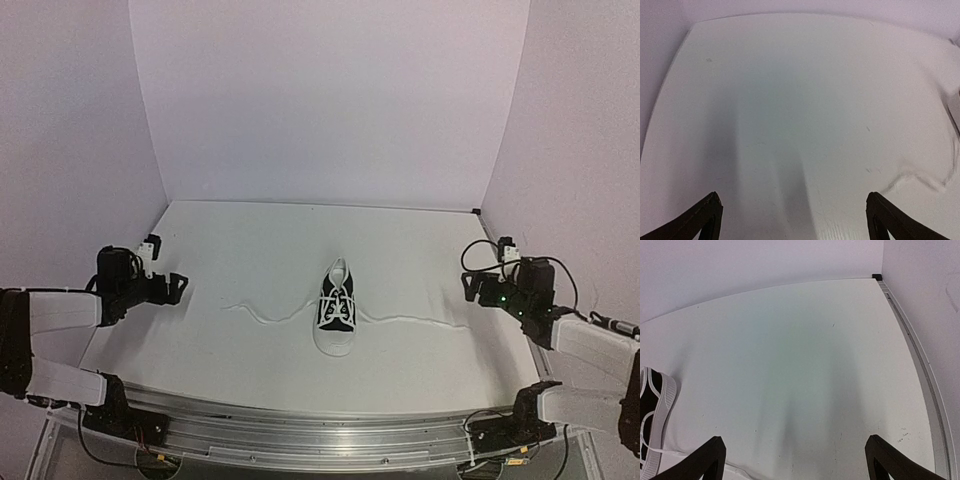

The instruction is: Tie the shoes

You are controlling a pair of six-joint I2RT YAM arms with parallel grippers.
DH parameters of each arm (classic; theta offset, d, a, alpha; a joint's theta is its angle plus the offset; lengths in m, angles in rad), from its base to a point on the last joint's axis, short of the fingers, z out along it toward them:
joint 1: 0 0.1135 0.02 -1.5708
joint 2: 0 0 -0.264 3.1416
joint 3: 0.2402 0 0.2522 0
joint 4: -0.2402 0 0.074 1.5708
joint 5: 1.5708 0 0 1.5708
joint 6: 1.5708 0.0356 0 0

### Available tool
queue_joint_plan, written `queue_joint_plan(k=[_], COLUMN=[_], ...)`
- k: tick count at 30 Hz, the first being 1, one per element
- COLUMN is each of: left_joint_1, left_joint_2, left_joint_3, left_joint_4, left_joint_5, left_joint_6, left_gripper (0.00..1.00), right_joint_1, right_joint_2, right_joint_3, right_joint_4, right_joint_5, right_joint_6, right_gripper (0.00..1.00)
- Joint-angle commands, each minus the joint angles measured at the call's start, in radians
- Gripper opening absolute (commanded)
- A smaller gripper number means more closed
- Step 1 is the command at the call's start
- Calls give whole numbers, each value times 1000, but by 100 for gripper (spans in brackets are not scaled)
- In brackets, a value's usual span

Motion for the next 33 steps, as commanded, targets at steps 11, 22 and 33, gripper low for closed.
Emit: queue_joint_plan(k=[11, 22, 33], left_joint_1=[-295, -434, -434], left_joint_2=[261, 515, 683], left_joint_3=[384, 529, 625], left_joint_4=[-534, -427, -463], left_joint_5=[460, 370, 261], left_joint_6=[994, 1217, 1348], left_gripper=[99, 100, 83], right_joint_1=[30, 215, 225], right_joint_2=[384, 668, 733], right_joint_3=[479, 631, 625], right_joint_4=[-589, -752, -770], right_joint_5=[-297, -119, -67], right_joint_6=[-389, -620, -693], right_gripper=[92, 92, 86])
